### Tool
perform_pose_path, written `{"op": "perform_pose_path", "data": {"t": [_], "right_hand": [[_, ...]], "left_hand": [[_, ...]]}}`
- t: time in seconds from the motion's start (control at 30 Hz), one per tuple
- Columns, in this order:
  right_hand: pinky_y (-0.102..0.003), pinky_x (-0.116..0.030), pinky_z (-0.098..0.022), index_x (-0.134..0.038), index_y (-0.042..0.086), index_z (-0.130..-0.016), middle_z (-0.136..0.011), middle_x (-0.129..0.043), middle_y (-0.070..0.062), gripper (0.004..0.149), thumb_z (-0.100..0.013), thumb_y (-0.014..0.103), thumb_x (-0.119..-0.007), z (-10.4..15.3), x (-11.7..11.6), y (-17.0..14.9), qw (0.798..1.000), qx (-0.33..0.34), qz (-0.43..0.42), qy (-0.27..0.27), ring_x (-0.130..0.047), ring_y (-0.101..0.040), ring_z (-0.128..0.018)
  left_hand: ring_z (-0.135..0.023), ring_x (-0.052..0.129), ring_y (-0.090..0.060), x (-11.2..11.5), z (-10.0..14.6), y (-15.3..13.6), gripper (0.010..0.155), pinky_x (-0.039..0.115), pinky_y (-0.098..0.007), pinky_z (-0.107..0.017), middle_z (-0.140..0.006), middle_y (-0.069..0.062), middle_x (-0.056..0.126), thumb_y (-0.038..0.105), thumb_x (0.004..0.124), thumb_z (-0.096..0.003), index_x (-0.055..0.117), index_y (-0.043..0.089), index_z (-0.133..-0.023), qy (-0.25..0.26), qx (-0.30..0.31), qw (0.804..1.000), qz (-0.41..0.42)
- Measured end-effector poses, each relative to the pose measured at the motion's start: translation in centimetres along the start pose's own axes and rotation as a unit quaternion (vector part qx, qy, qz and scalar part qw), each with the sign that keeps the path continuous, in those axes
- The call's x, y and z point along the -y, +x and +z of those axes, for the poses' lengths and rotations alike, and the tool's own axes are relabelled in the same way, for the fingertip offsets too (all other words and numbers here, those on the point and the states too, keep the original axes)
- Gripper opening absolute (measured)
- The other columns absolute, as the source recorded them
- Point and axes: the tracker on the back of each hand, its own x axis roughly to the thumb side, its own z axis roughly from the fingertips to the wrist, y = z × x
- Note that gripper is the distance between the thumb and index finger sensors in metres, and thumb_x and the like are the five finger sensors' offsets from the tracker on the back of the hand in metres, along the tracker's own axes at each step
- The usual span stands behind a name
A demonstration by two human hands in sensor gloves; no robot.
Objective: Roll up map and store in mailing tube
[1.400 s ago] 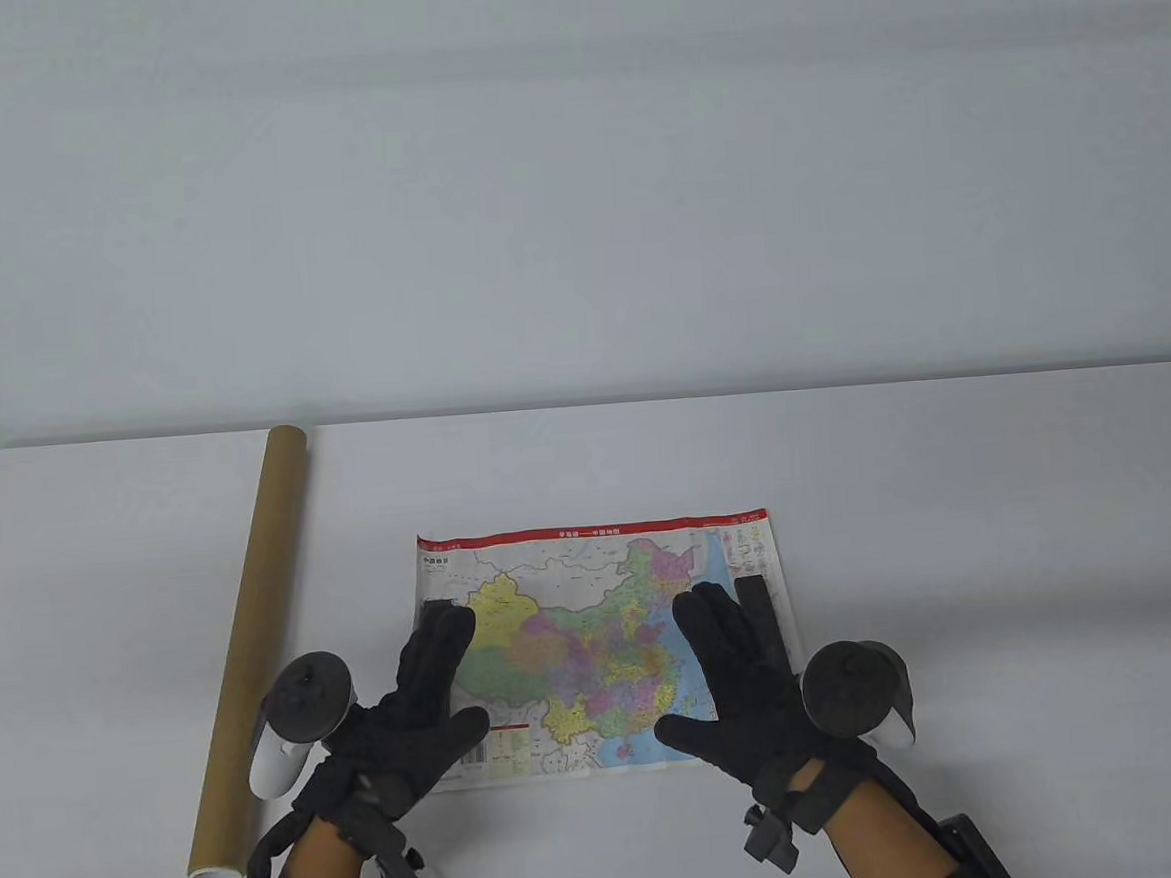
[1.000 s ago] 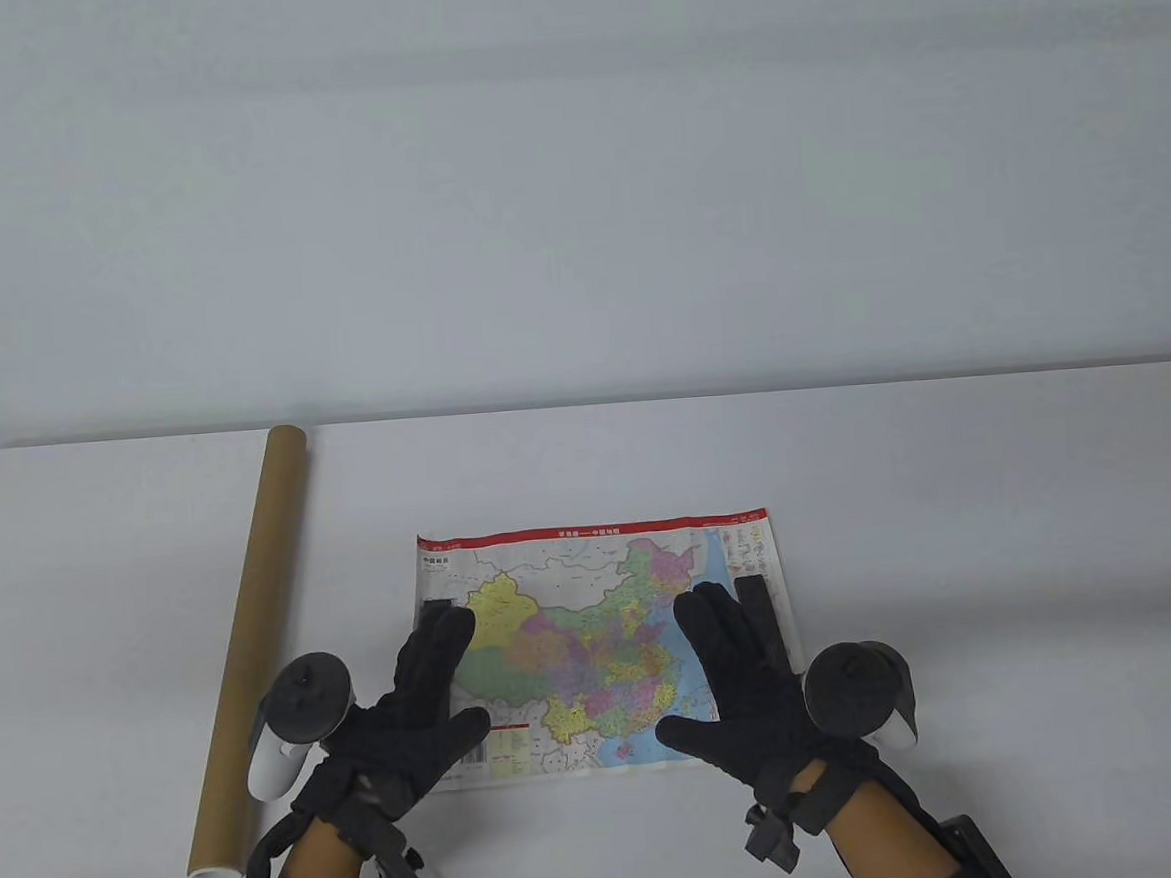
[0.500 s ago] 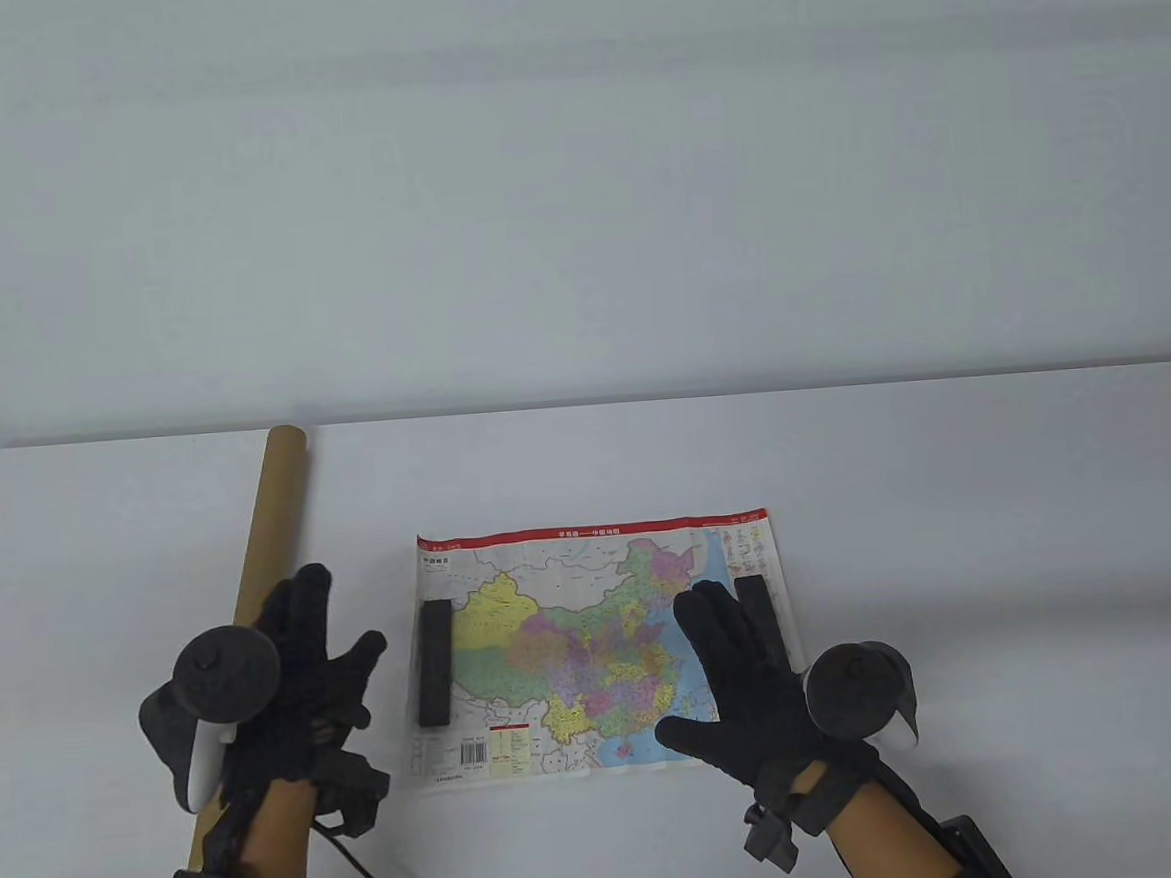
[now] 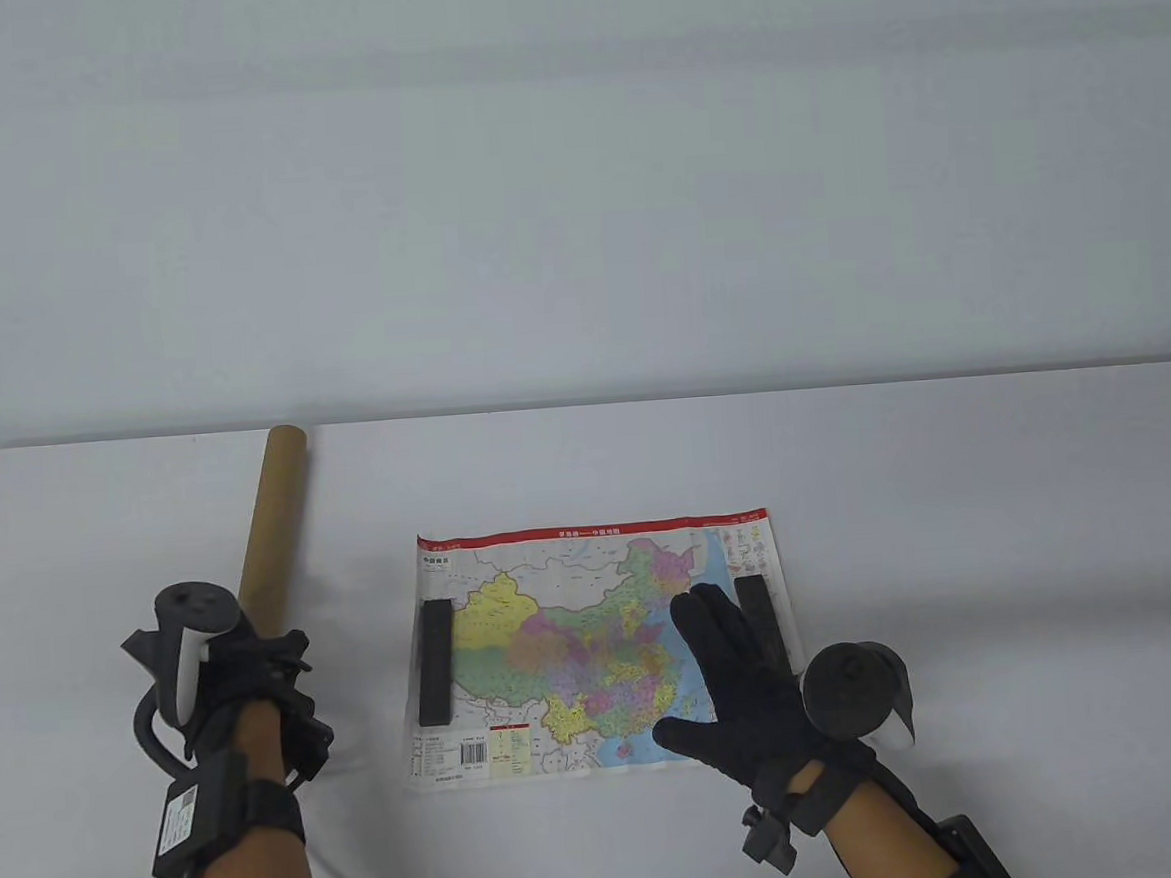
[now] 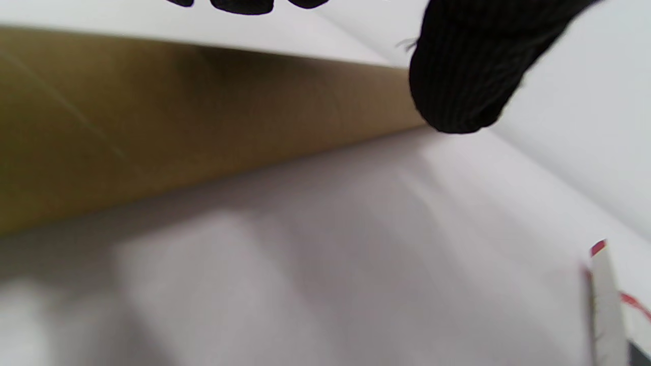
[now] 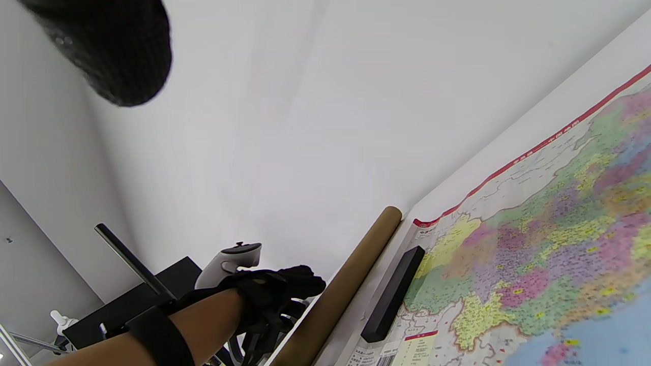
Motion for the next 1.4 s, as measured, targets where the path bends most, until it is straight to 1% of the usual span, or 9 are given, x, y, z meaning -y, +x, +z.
{"op": "perform_pose_path", "data": {"t": [0.2, 0.37, 0.47, 0.57, 0.77, 0.93, 1.07, 1.2, 1.4], "right_hand": [[-0.073, -0.026, -0.060, -0.017, 0.011, -0.113, -0.109, -0.006, -0.031, 0.098, -0.055, 0.061, -0.078, -0.1, -0.2, 0.0, 1.000, 0.000, -0.009, -0.001, -0.014, -0.065, -0.093], [-0.073, -0.027, -0.060, -0.017, 0.011, -0.113, -0.109, -0.007, -0.032, 0.098, -0.055, 0.062, -0.078, -0.1, -0.1, 0.1, 1.000, 0.004, -0.005, 0.000, -0.014, -0.065, -0.093], [-0.073, -0.027, -0.060, -0.018, 0.010, -0.113, -0.109, -0.007, -0.032, 0.098, -0.054, 0.061, -0.078, -0.1, 0.1, 0.2, 1.000, 0.006, -0.011, -0.007, -0.014, -0.066, -0.093], [-0.073, -0.027, -0.060, -0.018, 0.010, -0.113, -0.109, -0.008, -0.032, 0.098, -0.055, 0.061, -0.078, -0.1, 0.4, 0.3, 1.000, 0.008, -0.010, -0.012, -0.014, -0.065, -0.093], [-0.073, -0.027, -0.060, -0.018, 0.011, -0.113, -0.109, -0.008, -0.032, 0.098, -0.055, 0.061, -0.078, 0.0, 0.9, 0.3, 1.000, 0.008, -0.013, -0.024, -0.015, -0.065, -0.093], [-0.073, -0.027, -0.061, -0.018, 0.011, -0.114, -0.110, -0.008, -0.032, 0.097, -0.055, 0.060, -0.079, -0.1, 1.3, 0.5, 0.999, 0.009, -0.020, -0.031, -0.015, -0.065, -0.094], [-0.073, -0.027, -0.061, -0.018, 0.011, -0.114, -0.110, -0.008, -0.032, 0.097, -0.055, 0.059, -0.079, 0.0, 1.6, 0.5, 0.999, 0.007, -0.022, -0.038, -0.015, -0.065, -0.094], [-0.071, -0.031, -0.063, -0.021, 0.011, -0.114, -0.112, -0.012, -0.029, 0.097, -0.054, 0.058, -0.081, 0.0, 2.0, 0.4, 0.998, 0.005, -0.032, -0.052, -0.019, -0.064, -0.096], [-0.069, -0.036, -0.064, -0.026, 0.006, -0.113, -0.112, -0.021, -0.030, 0.095, -0.054, 0.055, -0.082, 0.3, 2.9, 0.5, 0.996, 0.005, -0.051, -0.077, -0.028, -0.062, -0.097]], "left_hand": [[-0.112, 0.041, -0.040, 2.4, -1.9, 1.1, 0.093, 0.047, -0.063, -0.079, -0.117, -0.005, 0.025, 0.054, 0.086, -0.0459, 0.016, 0.038, -0.105, -0.018, -0.040, 0.999, -0.031], [-0.110, 0.052, -0.033, 3.3, -2.8, 1.4, 0.092, 0.053, -0.058, -0.080, -0.115, -0.001, 0.030, 0.047, 0.082, -0.0496, 0.007, 0.039, -0.102, 0.007, -0.098, 0.989, -0.111], [-0.100, 0.065, -0.031, 3.0, -2.9, 1.3, 0.088, 0.065, -0.051, -0.076, -0.111, -0.006, 0.041, 0.040, 0.082, -0.0496, 0.011, 0.037, -0.103, 0.021, -0.098, 0.988, -0.119], [-0.096, 0.073, -0.033, 1.8, -2.1, 1.3, 0.089, 0.069, -0.053, -0.073, -0.110, -0.007, 0.045, 0.038, 0.085, -0.0480, 0.016, 0.038, -0.104, 0.023, -0.085, 0.990, -0.107], [-0.093, 0.079, -0.031, -1.9, 1.8, 3.6, 0.097, 0.072, -0.052, -0.072, -0.107, -0.007, 0.049, 0.035, 0.095, -0.0423, 0.021, 0.039, -0.104, 0.067, 0.064, 0.995, -0.028], [-0.090, 0.080, -0.020, -2.9, 7.0, 6.2, 0.096, 0.069, -0.048, -0.074, -0.103, 0.001, 0.055, 0.034, 0.100, -0.0393, 0.030, 0.044, -0.103, 0.105, 0.218, 0.970, -0.007], [-0.084, 0.085, -0.019, -2.0, 10.7, 6.8, 0.077, 0.069, -0.048, -0.073, -0.097, 0.002, 0.066, 0.056, 0.098, -0.0335, 0.057, 0.044, -0.097, 0.140, 0.337, 0.931, 0.023], [-0.101, 0.071, -0.028, -0.1, 13.0, 6.1, 0.075, 0.055, -0.054, -0.079, -0.104, 0.005, 0.063, 0.050, 0.100, -0.0350, 0.056, 0.050, -0.096, 0.115, 0.380, 0.918, 0.029], [-0.100, 0.074, -0.025, 1.8, 13.6, 4.9, 0.076, 0.047, -0.054, -0.082, -0.101, 0.010, 0.068, 0.042, 0.102, -0.0350, 0.056, 0.050, -0.095, 0.087, 0.431, 0.898, 0.002]]}}
